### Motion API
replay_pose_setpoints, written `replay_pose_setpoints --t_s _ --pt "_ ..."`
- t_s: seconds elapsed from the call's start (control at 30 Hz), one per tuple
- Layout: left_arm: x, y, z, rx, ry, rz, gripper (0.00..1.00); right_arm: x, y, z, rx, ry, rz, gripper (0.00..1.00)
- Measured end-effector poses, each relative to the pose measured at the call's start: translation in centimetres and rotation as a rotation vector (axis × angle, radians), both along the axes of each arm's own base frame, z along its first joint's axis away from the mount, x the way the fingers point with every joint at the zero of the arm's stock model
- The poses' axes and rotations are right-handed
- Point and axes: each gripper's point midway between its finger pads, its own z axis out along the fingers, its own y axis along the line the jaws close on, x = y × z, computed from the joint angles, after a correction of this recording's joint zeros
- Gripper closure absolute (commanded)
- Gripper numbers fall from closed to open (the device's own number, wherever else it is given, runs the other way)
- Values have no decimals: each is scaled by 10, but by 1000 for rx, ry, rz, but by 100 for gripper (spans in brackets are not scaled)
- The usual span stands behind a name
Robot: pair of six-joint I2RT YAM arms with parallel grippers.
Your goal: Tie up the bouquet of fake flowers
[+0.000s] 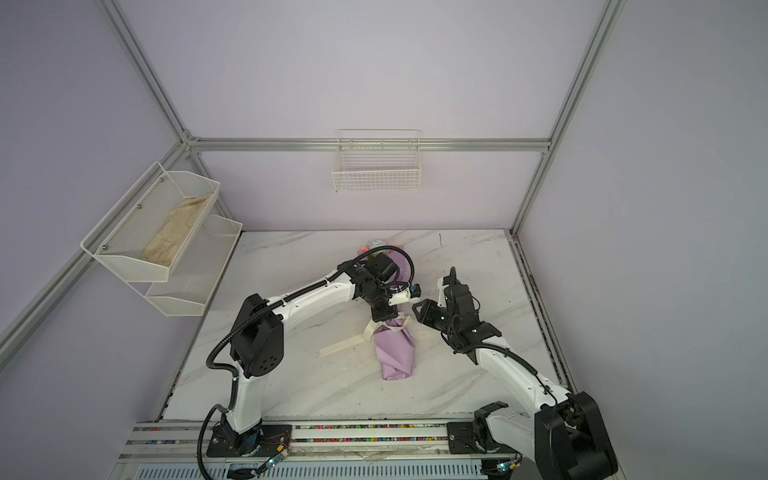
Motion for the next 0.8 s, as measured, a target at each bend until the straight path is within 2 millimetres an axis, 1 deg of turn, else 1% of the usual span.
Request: replay_pose_setpoints --t_s 0.07,0.13,0.27,0.47,0.53,0.63,0.8 --pt "1 0 -1 -5 3 4 92 1 3 2 -16 -90 48 63" --pt "2 0 -1 -9 6 10 92 -2 9 -2 -23 -141 105 63" --pt "2 0 -1 -23 13 21 92 -5 19 -16 -47 -197 203 63" --pt "-2 3 1 -56 43 32 92 -10 26 -29 -45 -277 272 63" --pt "-2 2 2 -71 54 36 92 -10 29 -31 -44 -296 294 62" --pt "-3 2 3 -91 68 41 92 -7 34 -28 -43 -346 326 62" --pt "-4 2 3 -112 85 49 92 -9 41 -27 -52 -400 390 61"
